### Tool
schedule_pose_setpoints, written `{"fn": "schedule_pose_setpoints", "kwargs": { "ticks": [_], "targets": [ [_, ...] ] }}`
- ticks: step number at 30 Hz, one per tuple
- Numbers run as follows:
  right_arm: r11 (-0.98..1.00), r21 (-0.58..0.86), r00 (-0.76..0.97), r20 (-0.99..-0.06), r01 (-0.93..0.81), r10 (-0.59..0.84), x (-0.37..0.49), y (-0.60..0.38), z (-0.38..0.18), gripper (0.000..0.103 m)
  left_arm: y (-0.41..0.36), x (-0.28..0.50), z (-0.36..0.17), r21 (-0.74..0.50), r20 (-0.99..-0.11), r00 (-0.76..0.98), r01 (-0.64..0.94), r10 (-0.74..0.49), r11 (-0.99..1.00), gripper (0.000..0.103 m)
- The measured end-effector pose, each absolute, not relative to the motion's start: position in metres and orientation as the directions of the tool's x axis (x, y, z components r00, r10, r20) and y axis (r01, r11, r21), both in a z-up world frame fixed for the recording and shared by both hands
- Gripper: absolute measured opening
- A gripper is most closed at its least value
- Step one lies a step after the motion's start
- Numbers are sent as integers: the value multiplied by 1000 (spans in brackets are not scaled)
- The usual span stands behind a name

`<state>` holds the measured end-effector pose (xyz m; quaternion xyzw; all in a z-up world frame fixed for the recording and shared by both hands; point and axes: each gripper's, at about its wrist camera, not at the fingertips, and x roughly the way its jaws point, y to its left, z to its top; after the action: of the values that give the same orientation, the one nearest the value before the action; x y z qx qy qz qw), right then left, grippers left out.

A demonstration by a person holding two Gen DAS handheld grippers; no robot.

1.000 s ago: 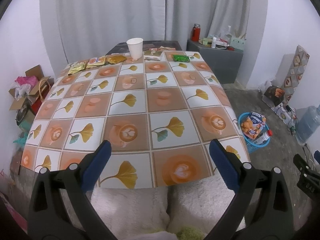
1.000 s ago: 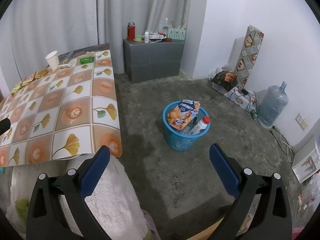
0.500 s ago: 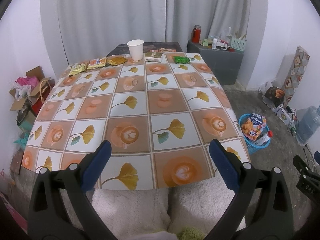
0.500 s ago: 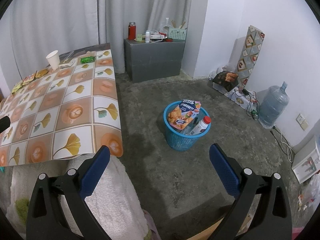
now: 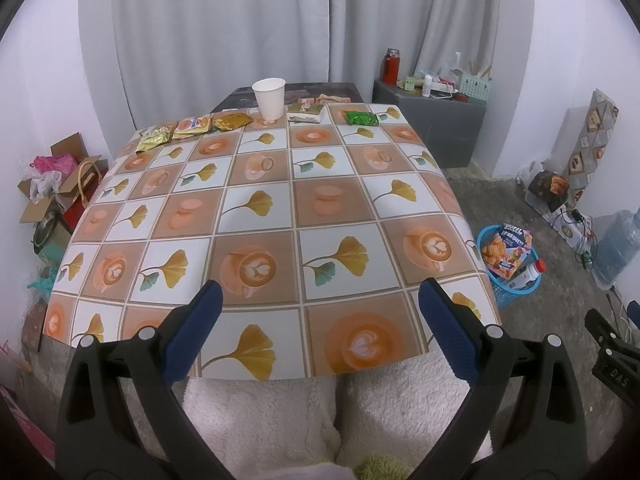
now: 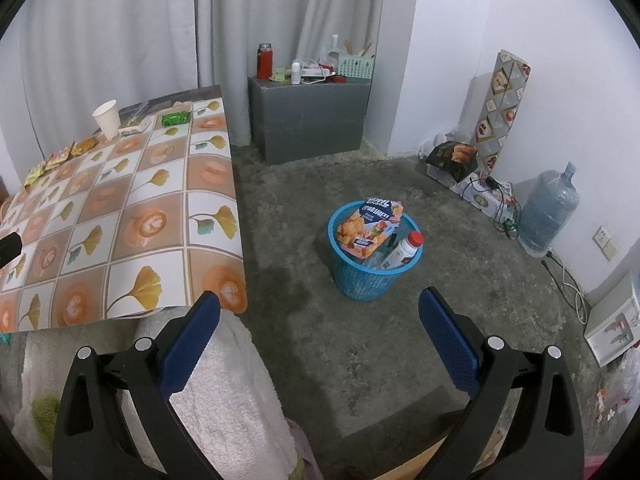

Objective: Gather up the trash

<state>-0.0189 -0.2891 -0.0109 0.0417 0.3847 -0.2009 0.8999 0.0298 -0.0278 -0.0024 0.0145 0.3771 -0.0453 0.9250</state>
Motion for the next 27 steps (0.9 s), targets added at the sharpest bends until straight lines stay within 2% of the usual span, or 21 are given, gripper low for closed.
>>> {"fn": "schedule_pose_setpoints", "kwargs": {
  "ticks": [27],
  "targets": [
    [916, -79, 621, -711, 394, -329, -19, -289, -12, 97, -27, 30, -3, -6, -698, 712, 94, -71, 996, 94]
  ]
}}
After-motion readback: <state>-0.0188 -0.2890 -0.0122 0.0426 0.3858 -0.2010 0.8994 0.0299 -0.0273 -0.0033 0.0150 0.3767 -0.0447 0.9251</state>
